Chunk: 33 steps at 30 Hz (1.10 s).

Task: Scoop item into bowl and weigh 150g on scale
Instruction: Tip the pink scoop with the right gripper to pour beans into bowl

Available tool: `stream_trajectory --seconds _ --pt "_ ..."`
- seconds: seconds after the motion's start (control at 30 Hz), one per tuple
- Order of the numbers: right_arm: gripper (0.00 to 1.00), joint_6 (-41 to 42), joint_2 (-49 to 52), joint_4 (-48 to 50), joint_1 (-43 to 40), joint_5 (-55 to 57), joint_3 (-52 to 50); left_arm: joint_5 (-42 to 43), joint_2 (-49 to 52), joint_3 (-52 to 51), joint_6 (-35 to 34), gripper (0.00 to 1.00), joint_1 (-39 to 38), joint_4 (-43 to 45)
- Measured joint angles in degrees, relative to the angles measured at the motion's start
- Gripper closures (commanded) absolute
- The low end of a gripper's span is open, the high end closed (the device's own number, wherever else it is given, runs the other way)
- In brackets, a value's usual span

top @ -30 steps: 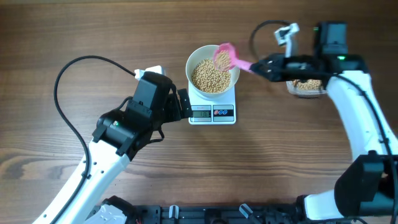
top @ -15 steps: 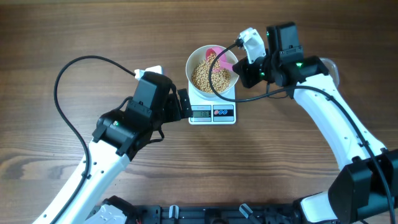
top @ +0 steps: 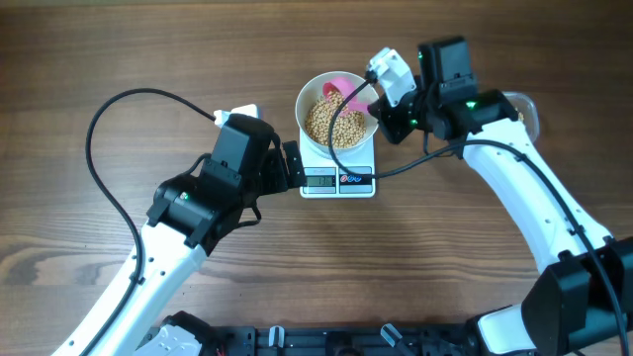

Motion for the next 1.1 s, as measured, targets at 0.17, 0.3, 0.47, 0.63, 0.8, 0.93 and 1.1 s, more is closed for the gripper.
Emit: stream_trajectory --seconds 0.17,0.3,0.47,0.63,0.8,0.93,1.1 --pt "0.96 -0.96 -0.85 -1.22 1.01 1.49 0.00 0.00 0.00 0.00 0.00 0.00 0.00 0.00" --pt "0.96 -1.84 -0.85 -1.44 1.01 3.93 0.00 0.00 0.00 0.00 0.00 0.00 0.00 0.00" --pt "0.96 -2.69 -1.62 -1.40 1.01 4.94 0.00 0.00 0.00 -0.02 0.00 0.00 0.00 0.00" --pt "0.96 -5.25 -1.70 -2.43 1.01 7.98 0.00 0.00 0.00 0.00 0.00 0.00 0.00 0.00" --pt "0.96 -4.96 -2.19 -0.70 1.01 8.52 0.00 0.00 0.00 0.00 0.00 0.00 0.00 0.00" --pt "0.96 -3.48 -3.21 -1.40 1.01 8.33 0.00 0.00 0.00 0.00 0.00 0.00 0.00 0.00" --pt "0.96 -3.04 -3.21 -2.78 1.01 6.19 0.00 0.00 0.00 0.00 0.00 0.00 0.00 0.00"
